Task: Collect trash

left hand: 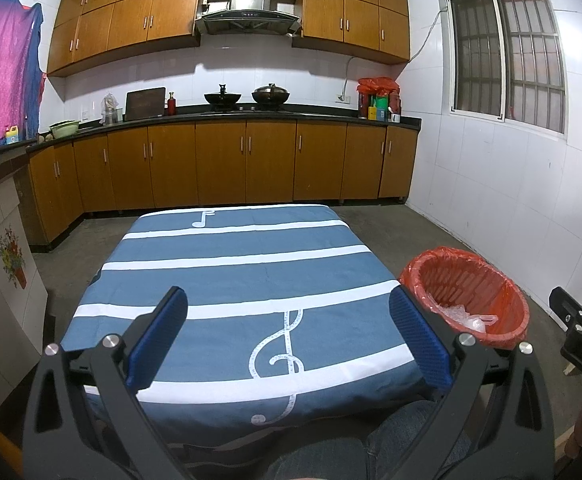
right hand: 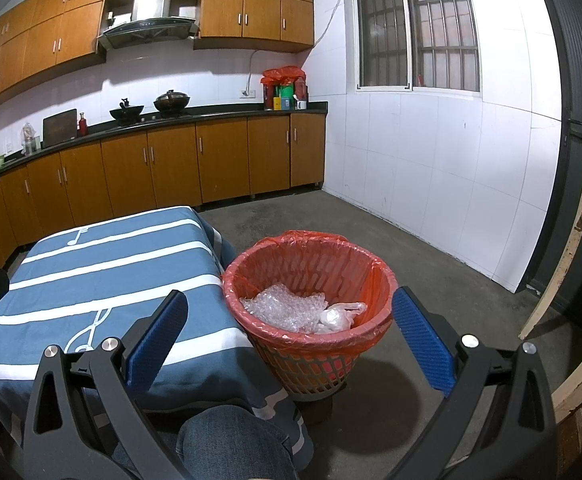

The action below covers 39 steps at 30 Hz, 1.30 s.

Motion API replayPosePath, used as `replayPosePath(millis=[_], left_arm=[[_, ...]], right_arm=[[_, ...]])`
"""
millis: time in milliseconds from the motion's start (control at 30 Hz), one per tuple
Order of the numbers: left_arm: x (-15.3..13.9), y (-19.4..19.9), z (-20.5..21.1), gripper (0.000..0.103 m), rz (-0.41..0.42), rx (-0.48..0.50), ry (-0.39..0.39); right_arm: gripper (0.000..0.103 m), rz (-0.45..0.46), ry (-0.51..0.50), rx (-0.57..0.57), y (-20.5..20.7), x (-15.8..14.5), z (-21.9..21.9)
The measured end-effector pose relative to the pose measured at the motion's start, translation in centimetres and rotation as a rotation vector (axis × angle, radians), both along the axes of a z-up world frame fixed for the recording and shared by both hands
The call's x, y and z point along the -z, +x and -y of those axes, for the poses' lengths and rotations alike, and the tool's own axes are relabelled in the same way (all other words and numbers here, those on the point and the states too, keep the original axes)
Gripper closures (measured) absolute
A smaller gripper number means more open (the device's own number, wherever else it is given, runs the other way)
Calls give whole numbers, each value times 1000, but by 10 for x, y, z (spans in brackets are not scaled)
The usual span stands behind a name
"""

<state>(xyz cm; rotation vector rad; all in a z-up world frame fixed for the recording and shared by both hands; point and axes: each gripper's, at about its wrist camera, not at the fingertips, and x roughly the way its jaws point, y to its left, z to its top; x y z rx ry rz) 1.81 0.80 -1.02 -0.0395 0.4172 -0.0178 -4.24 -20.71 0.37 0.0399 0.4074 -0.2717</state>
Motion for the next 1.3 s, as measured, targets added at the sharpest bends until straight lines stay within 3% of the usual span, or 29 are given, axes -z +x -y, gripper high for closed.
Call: replayPosePath(millis=[1300], left_arm=[[0, -1, 0, 4, -2, 1, 0]], right_arm=[[2, -3, 5, 0, -3, 1, -2]])
